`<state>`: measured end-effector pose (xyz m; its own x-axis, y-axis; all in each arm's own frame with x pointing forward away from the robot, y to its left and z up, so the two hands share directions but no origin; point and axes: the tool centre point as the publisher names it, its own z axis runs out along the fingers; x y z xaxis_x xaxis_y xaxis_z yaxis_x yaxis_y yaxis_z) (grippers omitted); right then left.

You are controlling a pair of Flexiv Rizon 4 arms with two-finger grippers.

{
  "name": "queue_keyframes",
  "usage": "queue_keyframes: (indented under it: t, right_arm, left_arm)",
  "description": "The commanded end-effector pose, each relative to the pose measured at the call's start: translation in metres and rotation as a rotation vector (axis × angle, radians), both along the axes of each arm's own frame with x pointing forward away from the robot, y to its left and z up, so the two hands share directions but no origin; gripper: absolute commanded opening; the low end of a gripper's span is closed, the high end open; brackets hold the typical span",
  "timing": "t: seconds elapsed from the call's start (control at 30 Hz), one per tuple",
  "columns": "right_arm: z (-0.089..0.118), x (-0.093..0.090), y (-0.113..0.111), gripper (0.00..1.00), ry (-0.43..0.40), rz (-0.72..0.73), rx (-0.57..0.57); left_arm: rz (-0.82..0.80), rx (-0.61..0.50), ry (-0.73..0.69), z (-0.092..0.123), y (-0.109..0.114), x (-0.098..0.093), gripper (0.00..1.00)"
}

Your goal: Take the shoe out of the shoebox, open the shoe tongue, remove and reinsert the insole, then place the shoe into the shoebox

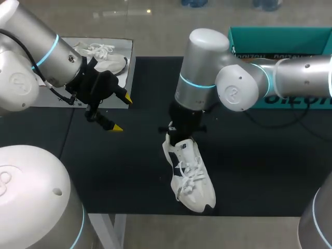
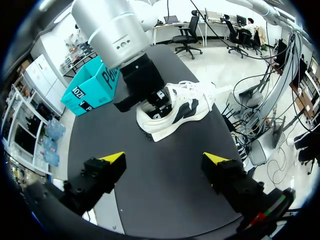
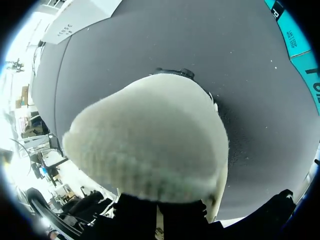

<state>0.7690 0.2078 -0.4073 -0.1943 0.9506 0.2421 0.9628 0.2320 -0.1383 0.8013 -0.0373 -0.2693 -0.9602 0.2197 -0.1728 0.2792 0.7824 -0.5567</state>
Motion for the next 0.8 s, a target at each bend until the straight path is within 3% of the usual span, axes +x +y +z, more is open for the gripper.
queue_keyframes:
  t: [0.03,0.23,0.4,0.8]
  right_arm:
    - [0.020,-0.008,-0.007,0.00,-0.025,-0.002,-0.024]
    - [0.044,-0.009,-0.008,0.00,-0.043,0.010,-0.074]
    - [0.051,-0.011,-0.010,0.00,-0.032,0.020,-0.114]
    - [0.018,-0.011,-0.018,0.00,0.060,0.013,-0.099]
  left_arm:
    - [-0.001,0.003,0.001,0.000,-0.001,0.001,1.00]
    - [-0.001,0.003,0.001,0.000,-0.001,0.001,1.00]
    - [-0.001,0.003,0.001,0.000,-0.001,0.001,1.00]
    - [-0.001,0.003,0.001,0.000,-0.001,0.001,1.00]
